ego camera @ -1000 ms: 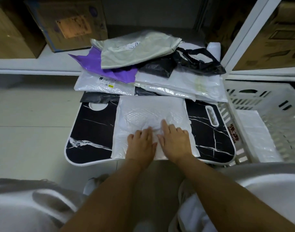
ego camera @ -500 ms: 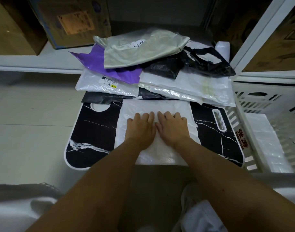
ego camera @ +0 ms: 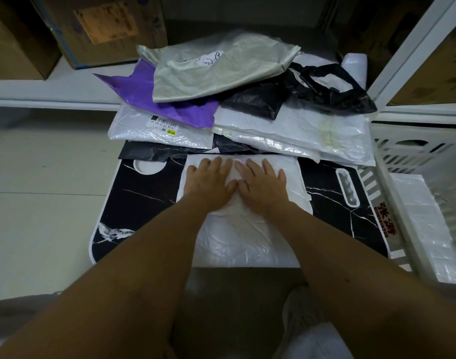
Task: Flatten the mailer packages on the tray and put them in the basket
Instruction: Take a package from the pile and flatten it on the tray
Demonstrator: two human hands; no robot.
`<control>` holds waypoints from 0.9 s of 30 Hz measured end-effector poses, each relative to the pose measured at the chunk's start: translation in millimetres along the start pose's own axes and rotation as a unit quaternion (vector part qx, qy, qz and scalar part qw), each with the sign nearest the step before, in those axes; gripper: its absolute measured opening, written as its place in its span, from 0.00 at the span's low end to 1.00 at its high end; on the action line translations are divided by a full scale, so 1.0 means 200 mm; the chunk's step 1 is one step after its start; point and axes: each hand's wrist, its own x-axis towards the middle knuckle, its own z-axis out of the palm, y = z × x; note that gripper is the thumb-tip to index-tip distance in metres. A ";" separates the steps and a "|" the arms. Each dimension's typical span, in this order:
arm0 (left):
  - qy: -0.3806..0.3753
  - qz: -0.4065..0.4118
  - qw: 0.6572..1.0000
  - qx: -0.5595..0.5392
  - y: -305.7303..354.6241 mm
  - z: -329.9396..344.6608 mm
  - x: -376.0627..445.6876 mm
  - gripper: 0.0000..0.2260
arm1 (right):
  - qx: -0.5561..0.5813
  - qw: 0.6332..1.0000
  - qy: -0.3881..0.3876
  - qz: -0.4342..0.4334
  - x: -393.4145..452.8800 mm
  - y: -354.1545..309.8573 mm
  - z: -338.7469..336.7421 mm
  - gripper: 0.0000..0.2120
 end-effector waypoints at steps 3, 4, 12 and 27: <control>-0.003 -0.046 0.999 -0.012 0.05 0.00 0.02 0.22 | 0.020 1.000 0.010 0.014 0.00 -0.03 0.01 0.25; -0.023 -0.063 0.997 -0.033 0.06 0.00 0.03 0.20 | 0.024 1.000 0.009 0.017 0.01 -0.03 0.01 0.25; -0.074 -0.158 0.977 -0.122 0.16 0.01 -0.01 0.23 | 0.062 0.975 0.022 0.211 0.00 -0.11 0.06 0.33; -0.124 0.024 0.992 0.006 0.04 0.04 -0.32 0.47 | -0.051 0.998 0.003 -0.027 -0.33 0.08 0.10 0.35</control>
